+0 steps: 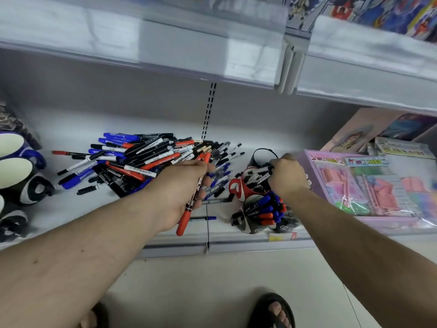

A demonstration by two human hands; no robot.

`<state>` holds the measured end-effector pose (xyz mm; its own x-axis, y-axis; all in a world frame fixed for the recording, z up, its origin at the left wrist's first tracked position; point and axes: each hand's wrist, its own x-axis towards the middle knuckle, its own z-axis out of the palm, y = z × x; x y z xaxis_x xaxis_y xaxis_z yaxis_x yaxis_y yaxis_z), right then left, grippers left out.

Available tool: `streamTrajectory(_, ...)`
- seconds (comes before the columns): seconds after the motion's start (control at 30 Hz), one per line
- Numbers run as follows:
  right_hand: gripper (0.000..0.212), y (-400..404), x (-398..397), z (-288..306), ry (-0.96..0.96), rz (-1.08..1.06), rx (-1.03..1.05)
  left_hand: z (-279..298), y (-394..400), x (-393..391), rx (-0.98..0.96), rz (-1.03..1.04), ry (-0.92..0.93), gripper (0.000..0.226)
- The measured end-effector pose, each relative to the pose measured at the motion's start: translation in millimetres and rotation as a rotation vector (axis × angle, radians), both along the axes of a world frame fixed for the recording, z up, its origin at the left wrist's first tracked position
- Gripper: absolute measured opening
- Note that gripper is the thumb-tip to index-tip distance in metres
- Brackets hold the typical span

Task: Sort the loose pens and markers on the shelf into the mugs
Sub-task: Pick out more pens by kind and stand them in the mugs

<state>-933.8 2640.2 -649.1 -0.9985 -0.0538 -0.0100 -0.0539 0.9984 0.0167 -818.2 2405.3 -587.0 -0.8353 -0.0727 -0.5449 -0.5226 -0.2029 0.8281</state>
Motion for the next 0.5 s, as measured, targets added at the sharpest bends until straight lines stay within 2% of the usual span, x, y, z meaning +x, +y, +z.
streamTrajectory(0.2,0.027,-21.4,-4.3,-14.3,-0.233,0.132,0.227,5.4,4.9,0.6,0.051,-0.026,0.013,0.024)
streamTrajectory(0.4,0.036,-35.4,-19.7,-19.2,-0.343,0.162,0.328,4.1,1.3,1.0,0.038,-0.033,0.016,0.025)
streamTrajectory(0.5,0.045,-36.3,-27.0,-11.1,-0.481,0.228,0.420,1.8,-4.3,-0.3,0.032,-0.025,0.015,0.025)
